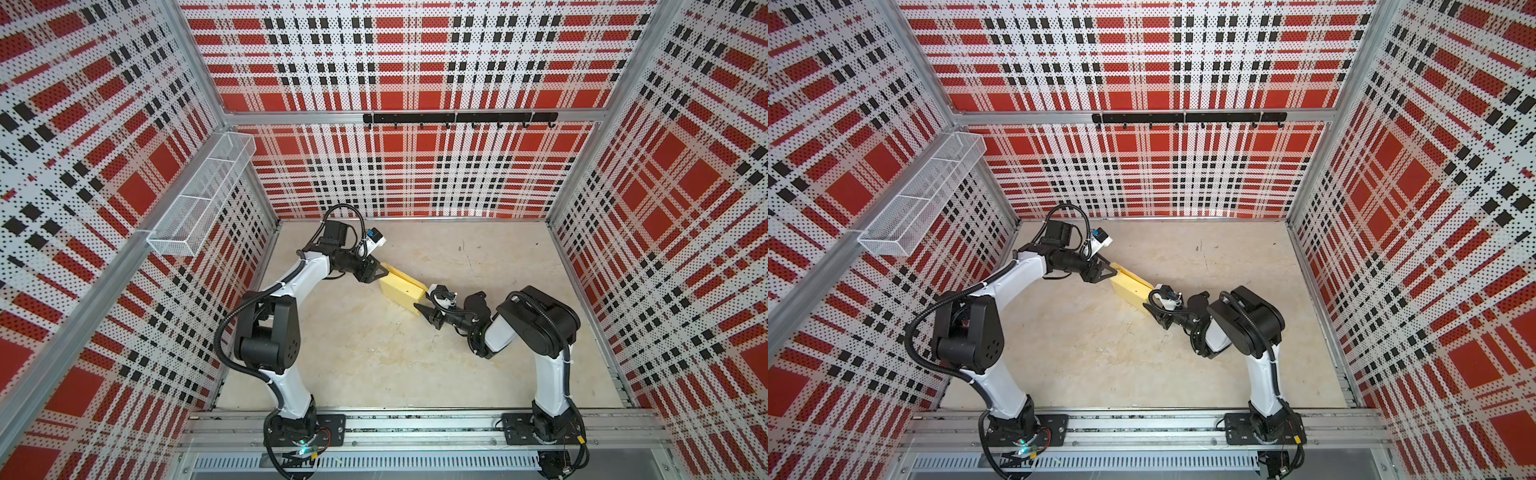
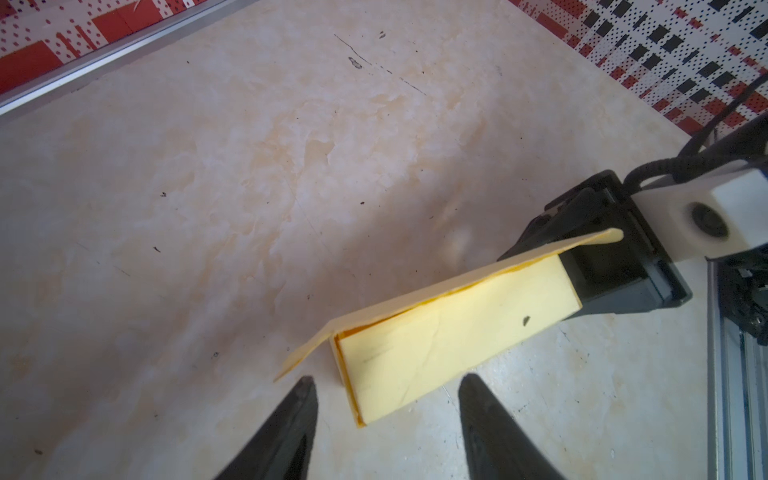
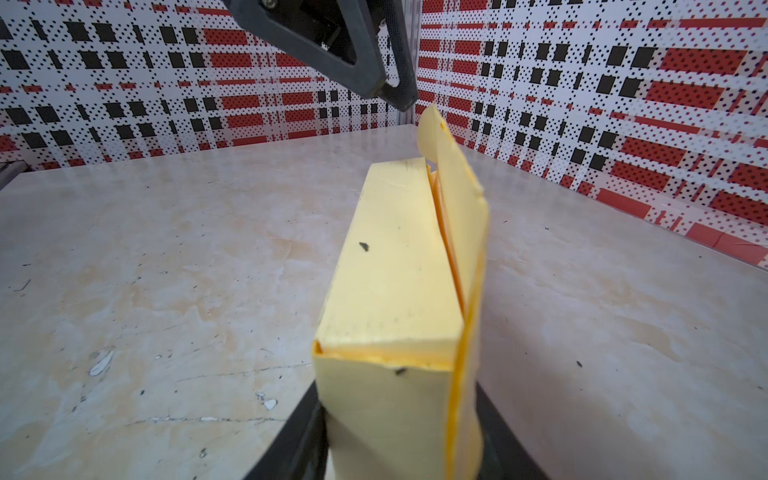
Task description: Fold the paper box
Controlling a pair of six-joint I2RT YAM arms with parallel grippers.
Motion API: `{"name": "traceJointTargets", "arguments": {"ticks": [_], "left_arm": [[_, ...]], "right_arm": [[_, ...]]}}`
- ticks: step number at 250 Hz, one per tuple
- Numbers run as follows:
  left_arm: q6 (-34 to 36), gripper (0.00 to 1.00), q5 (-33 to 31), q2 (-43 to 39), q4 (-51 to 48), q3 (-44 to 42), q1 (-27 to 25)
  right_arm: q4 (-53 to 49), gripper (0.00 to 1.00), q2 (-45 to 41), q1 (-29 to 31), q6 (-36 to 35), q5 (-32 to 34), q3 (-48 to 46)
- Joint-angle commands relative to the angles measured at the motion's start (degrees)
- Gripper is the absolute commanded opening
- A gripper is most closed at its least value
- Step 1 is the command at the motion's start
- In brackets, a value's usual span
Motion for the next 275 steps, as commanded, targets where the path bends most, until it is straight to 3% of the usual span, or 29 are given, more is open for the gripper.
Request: {"name": "traceJointTargets", "arguments": {"ticks": [1, 40, 73, 175, 222, 275], "left_arm": [[-4.1, 0.62, -2.1, -4.1, 2.2, -3.3, 0.6], [-3.2, 0.63, -2.5, -7.5, 4.3, -6.6, 1.6], [3.4, 0.65, -2.4, -8.6, 1.5, -4.8, 2.9], [13.3, 0.65, -3.5, 2.0, -7.6, 5.8, -0.8], [11.7, 0.58, -4.1, 4.7, -8.4, 8.0, -2.3], [9.2, 0.43, -4.6, 4.1, -10.6, 8.0, -2.9]], "right_arm": [[3.8, 0.46, 0.8, 0.3, -0.5, 0.6, 0.4], [3.8, 0.45, 0.8, 0.3, -1.3, -0.6, -0.6], [3.7, 0.46, -1.1, 0.3, -1.9, -2.6, -2.4], [3.7, 0.46, -1.4, -0.1, -1.3, -4.6, -5.2], [3.7, 0.46, -1.5, -0.6, -1.5, -4.2, -4.9], [3.8, 0.46, -1.5, -0.9, -1.6, -4.1, -4.5]]}}
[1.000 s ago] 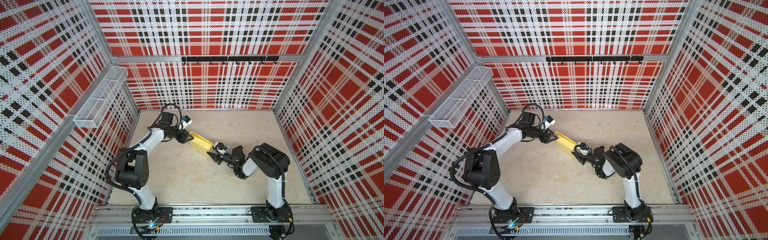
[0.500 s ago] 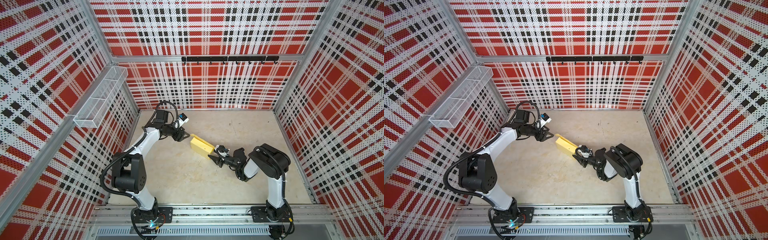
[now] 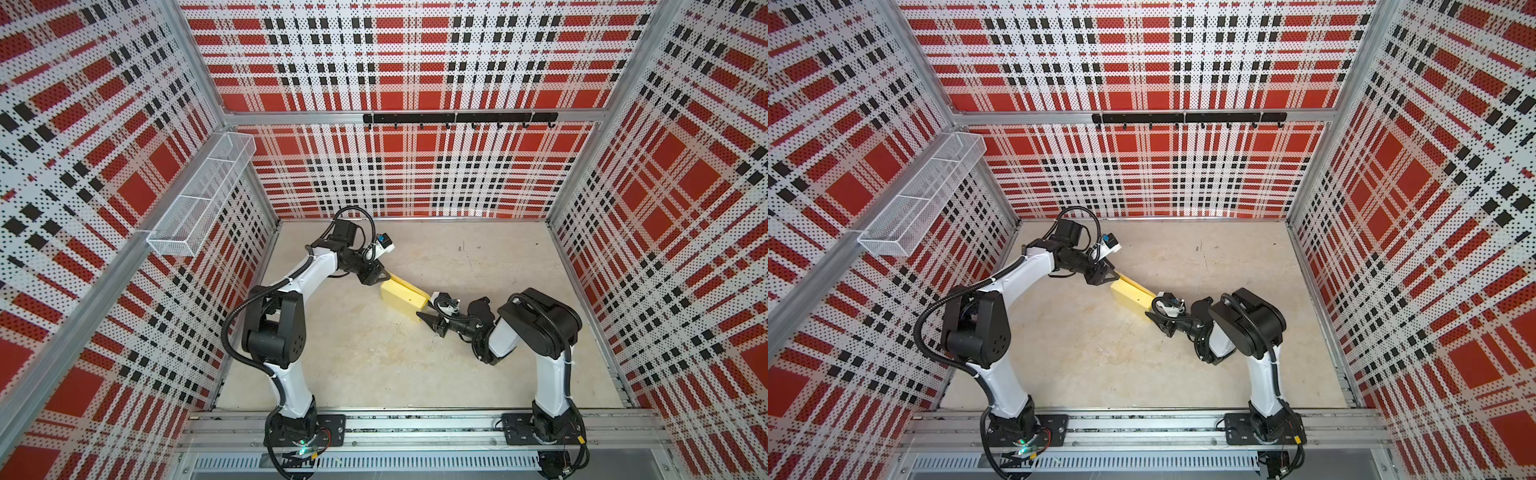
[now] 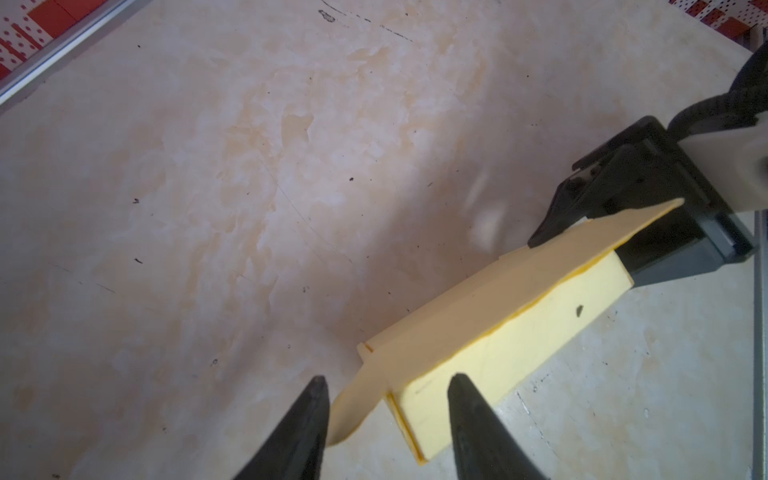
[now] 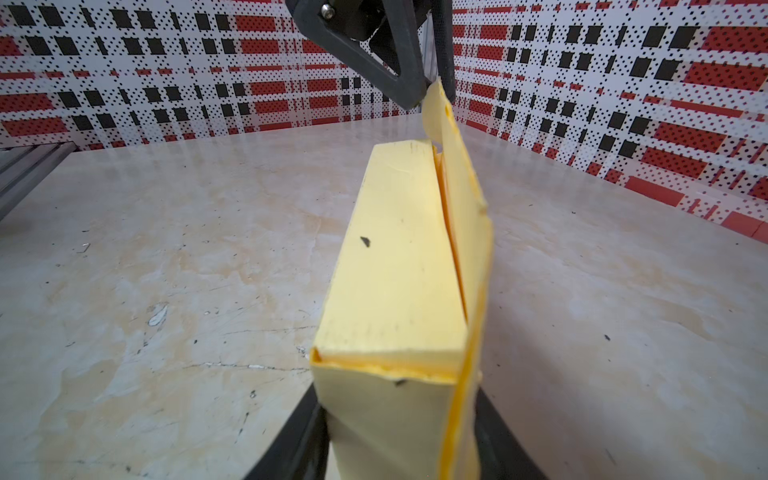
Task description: Fold the paper box
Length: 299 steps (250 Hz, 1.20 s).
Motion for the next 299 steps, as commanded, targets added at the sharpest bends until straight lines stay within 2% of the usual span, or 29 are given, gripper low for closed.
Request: {"name": "traceJointTargets", "arguments": {"ticks": [1, 22, 85, 157, 299], "left_arm": [[-1.0, 0.42, -0.5, -0.4, -2.7, 1.6, -0.5], [-3.8, 0.36, -1.7, -0.8, -4.6, 2.6, -0.8], [-11.2, 0.32, -3.1, -2.1, -4.9, 1.8, -1.5], [-15.8, 0.25, -4.8, -2.1, -8.9, 3.6, -1.6], [-22.5, 0.1, -4.2, -3.7, -4.6, -0.1, -2.5]], "right_arm": [[1.8, 0.46, -0.9, -0.4, -0.7, -0.7, -0.2], [1.9, 0.46, -1.0, -0.3, -0.3, -0.1, -0.3], [1.9, 0.45, -0.8, -0.5, -0.5, 0.1, -0.3], [1.8, 0.44, -0.5, -0.6, 0.4, -0.3, 0.1], [1.8, 0.43, -0.1, -0.5, -0.2, -0.1, 0.0]]}}
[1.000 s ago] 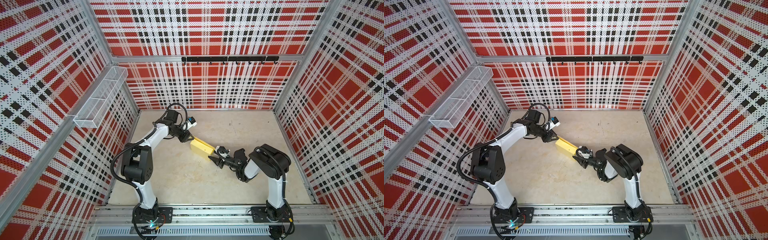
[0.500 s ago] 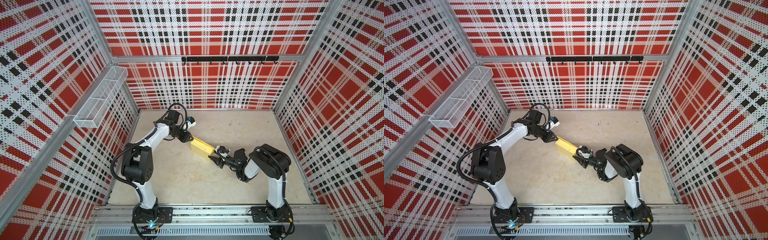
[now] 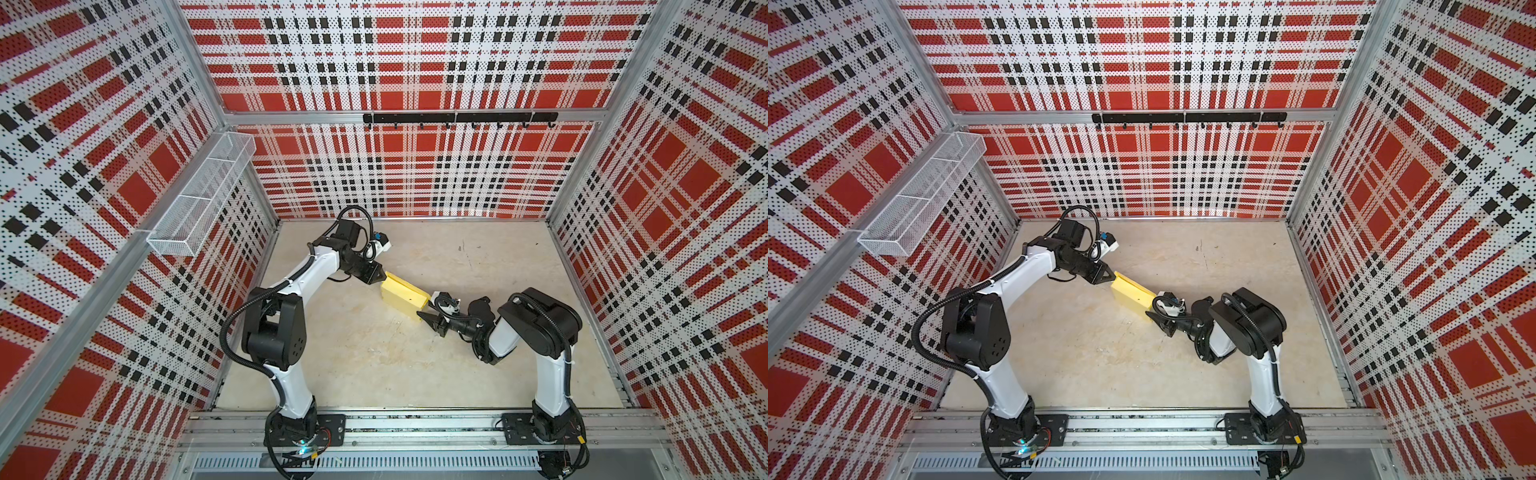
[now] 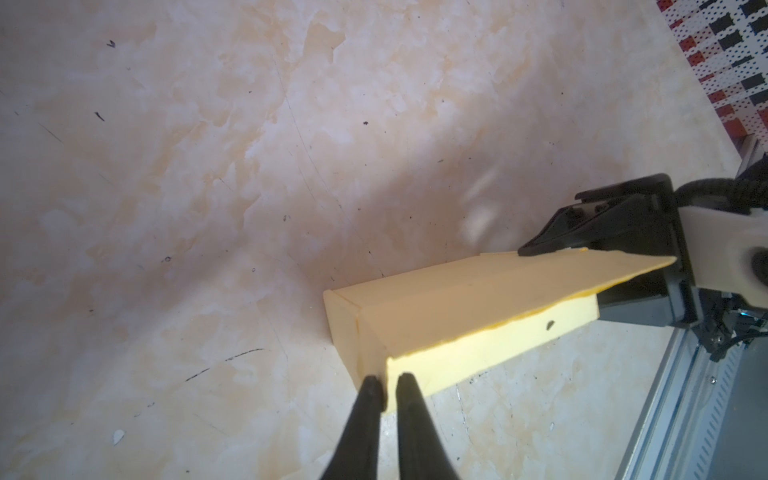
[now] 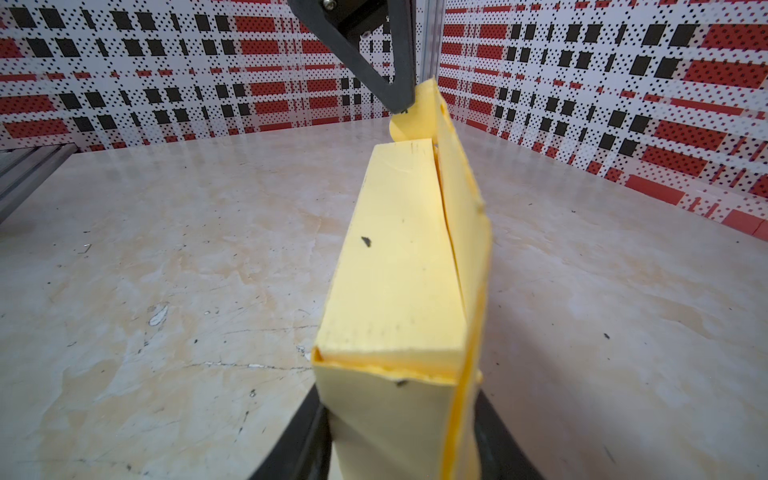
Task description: Fold the paper box
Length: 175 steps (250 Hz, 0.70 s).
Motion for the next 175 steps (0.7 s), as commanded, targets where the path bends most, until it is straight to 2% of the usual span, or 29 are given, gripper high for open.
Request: {"name": "traceJointTargets", "arguments": {"ticks": [1, 50, 95, 175], "left_arm": [[-2.2, 0.1, 1.1, -2.9, 1.3, -1.5, -0.6], [-3.4, 0.02, 1.0, -3.2, 2.1, -3.0, -0.9], [-3.6, 0.02, 0.3, -3.1, 2.6, -3.6, -0.9], [-3.5, 0.02, -0.8, -3.2, 3.3, -4.1, -1.3]], "right_arm": [[1.8, 0.43, -0.1, -0.2, -0.5, 0.1, 0.0], [1.8, 0.43, -0.1, -0.2, 0.0, 0.2, 0.5], [1.8, 0.44, -0.2, -0.2, 0.1, 0.9, 0.5], [1.9, 0.64, -3.0, -0.2, -0.8, 3.2, -2.3]]}}
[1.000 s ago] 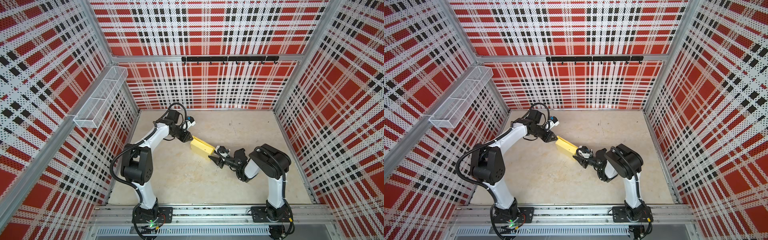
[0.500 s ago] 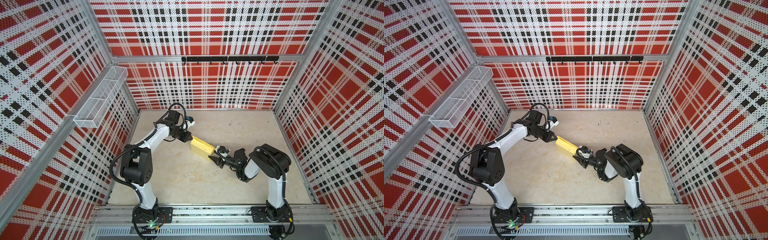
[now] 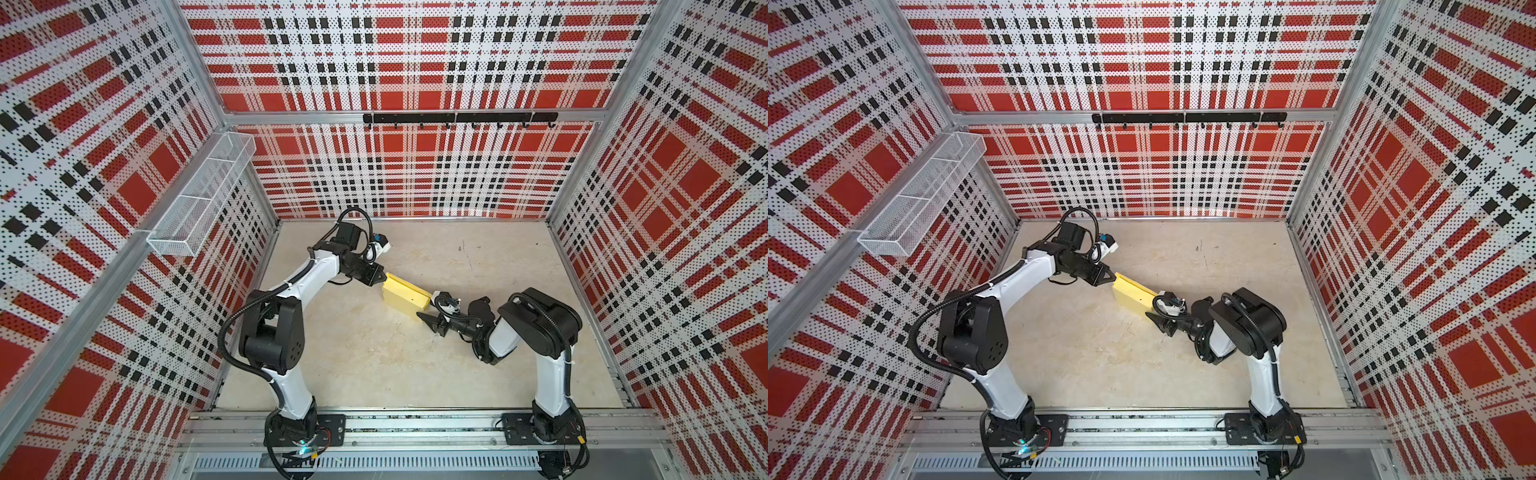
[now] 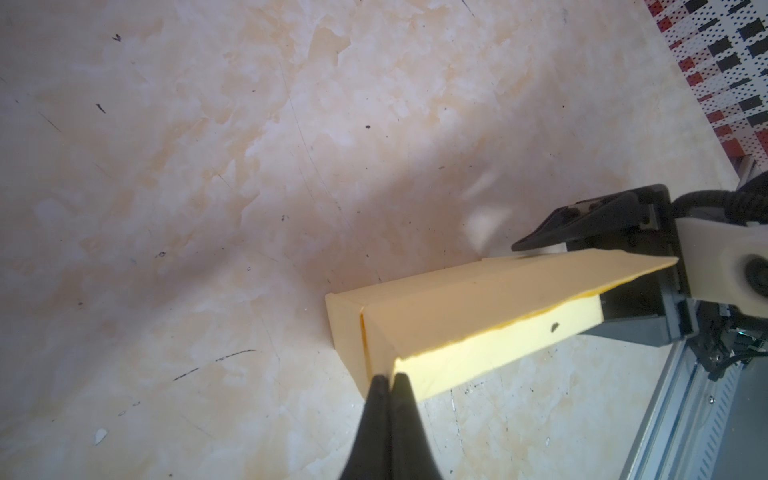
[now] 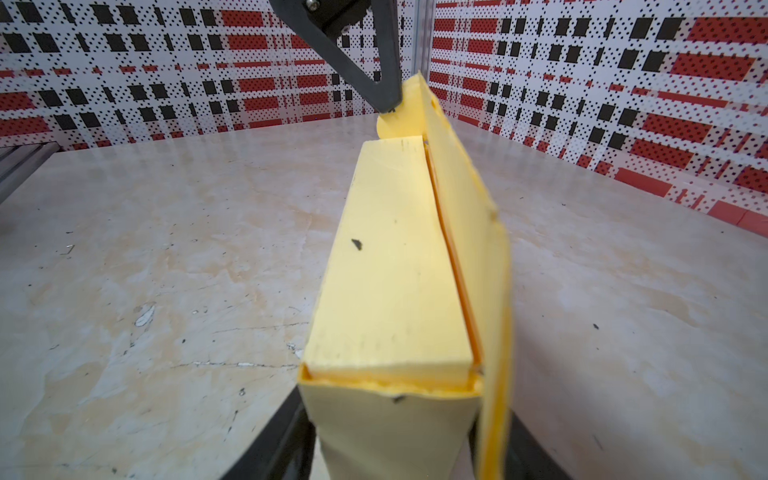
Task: Fold the paper box
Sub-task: 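Release the box with the right gripper and raise it above the box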
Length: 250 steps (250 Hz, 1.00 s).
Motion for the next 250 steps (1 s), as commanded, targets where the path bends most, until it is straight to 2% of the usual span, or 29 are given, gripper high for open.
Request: {"name": "traceJointTargets", "arguments": {"ticks": [1, 57, 91, 115, 130, 144, 166, 187, 215, 250], "left_arm": [[-0.5, 0.02, -0.3, -1.6, -0.1, -0.8, -0.7], [-0.7, 0.02, -0.6, -1.9, -0.2, -0.6, -0.7], [-1.0, 0.02, -0.3, -1.4, 0.0, -0.6, -0.8], [-1.1, 0.02, -0.3, -2.1, 0.2, -0.9, -0.7], [-1.4, 0.02, -0.3, -2.2, 0.7, -1.2, -0.8], [-1.5, 0.02, -0.3, -1.8, 1.1, -1.3, -0.9], [-1.5, 0.01, -0.4, -1.1, 0.3, -0.5, -0.8], [-1.9, 0.02, -0.3, -1.4, 1.0, -0.7, -0.5], [-2.4, 0.02, 0.0, -1.0, 1.0, -0.6, -0.6], [-2.3, 0.02, -0.2, -1.6, 1.3, -0.7, -0.8]], "right_arm": [[2.3, 0.65, -2.9, -0.3, -0.8, 1.3, -1.8], [2.3, 0.71, -7.0, -0.4, -0.1, 5.3, -6.2], [1.8, 0.68, -12.7, -0.5, 3.6, 8.4, -11.0], [-2.7, 0.64, -20.8, -0.4, 7.1, 10.1, -14.8], [-10.7, 0.59, -27.8, -0.1, 8.1, 12.3, -16.0], [-23.4, 0.58, -36.1, 1.3, 8.3, 15.9, -15.2], [-50.0, 0.57, -48.0, 3.7, 8.3, 21.3, -8.1], [-62.2, 0.55, -54.8, 4.0, 9.7, 24.5, -3.5], [-73.6, 0.52, -57.2, 4.0, 12.5, 25.3, 3.4], [-88.7, 0.51, -51.8, 5.3, 16.5, 24.6, 15.3]]}}
